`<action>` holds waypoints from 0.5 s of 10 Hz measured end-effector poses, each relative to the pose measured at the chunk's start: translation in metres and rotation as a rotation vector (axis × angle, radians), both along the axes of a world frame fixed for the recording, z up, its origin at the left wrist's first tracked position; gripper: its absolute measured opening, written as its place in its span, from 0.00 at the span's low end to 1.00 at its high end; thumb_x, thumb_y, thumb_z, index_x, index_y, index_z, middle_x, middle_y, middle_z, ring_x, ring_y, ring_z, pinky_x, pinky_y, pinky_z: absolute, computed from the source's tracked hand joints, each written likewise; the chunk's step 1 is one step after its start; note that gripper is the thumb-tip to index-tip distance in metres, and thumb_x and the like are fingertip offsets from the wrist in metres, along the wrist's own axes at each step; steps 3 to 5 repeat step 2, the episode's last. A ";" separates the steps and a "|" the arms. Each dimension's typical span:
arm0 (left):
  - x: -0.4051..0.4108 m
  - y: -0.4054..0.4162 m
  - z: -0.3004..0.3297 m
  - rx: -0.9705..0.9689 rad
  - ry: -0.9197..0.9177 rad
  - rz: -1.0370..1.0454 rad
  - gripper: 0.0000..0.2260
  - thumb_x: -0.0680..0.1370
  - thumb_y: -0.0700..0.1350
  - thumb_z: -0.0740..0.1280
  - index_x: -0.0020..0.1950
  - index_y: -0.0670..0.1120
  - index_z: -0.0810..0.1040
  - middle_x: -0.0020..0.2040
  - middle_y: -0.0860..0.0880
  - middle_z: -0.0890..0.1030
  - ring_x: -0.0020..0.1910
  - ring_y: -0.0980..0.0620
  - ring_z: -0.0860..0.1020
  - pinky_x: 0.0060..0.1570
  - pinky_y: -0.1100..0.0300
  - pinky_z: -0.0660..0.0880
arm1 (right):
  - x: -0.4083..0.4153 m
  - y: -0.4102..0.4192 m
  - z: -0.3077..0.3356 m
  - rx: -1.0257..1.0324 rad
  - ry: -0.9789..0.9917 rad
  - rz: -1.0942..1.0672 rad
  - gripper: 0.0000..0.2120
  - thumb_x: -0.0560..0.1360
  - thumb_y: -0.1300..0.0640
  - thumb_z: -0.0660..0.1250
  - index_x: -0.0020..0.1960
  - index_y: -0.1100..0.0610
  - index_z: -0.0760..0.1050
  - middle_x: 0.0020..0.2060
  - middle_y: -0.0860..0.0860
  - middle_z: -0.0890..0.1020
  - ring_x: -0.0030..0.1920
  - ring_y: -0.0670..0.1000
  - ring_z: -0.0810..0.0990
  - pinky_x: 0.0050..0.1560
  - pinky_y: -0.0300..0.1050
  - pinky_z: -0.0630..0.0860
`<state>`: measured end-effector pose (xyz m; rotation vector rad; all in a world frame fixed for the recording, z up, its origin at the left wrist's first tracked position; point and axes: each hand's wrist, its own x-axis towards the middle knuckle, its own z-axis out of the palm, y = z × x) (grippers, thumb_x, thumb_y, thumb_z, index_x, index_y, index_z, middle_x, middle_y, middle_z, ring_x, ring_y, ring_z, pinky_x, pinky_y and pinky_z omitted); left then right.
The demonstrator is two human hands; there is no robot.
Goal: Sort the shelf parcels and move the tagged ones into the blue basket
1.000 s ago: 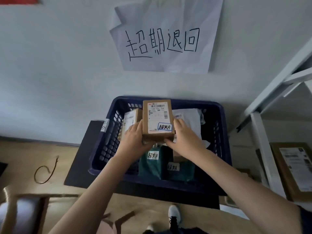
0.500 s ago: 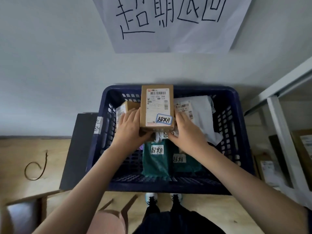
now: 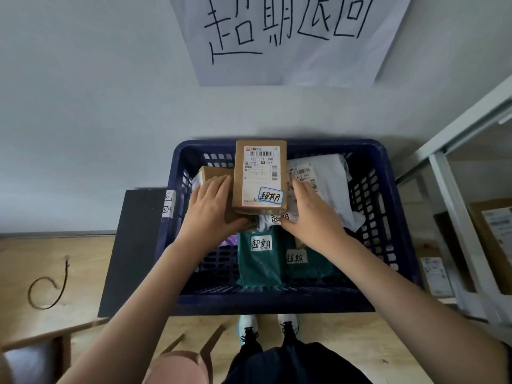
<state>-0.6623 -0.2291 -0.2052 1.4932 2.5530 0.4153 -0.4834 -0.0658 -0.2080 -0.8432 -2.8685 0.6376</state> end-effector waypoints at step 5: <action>0.006 -0.013 0.031 -0.043 0.005 -0.025 0.47 0.71 0.69 0.67 0.80 0.46 0.52 0.79 0.49 0.58 0.77 0.48 0.55 0.76 0.48 0.51 | 0.006 0.000 0.031 0.038 -0.007 -0.018 0.44 0.74 0.45 0.72 0.80 0.55 0.51 0.71 0.52 0.67 0.60 0.52 0.77 0.45 0.47 0.79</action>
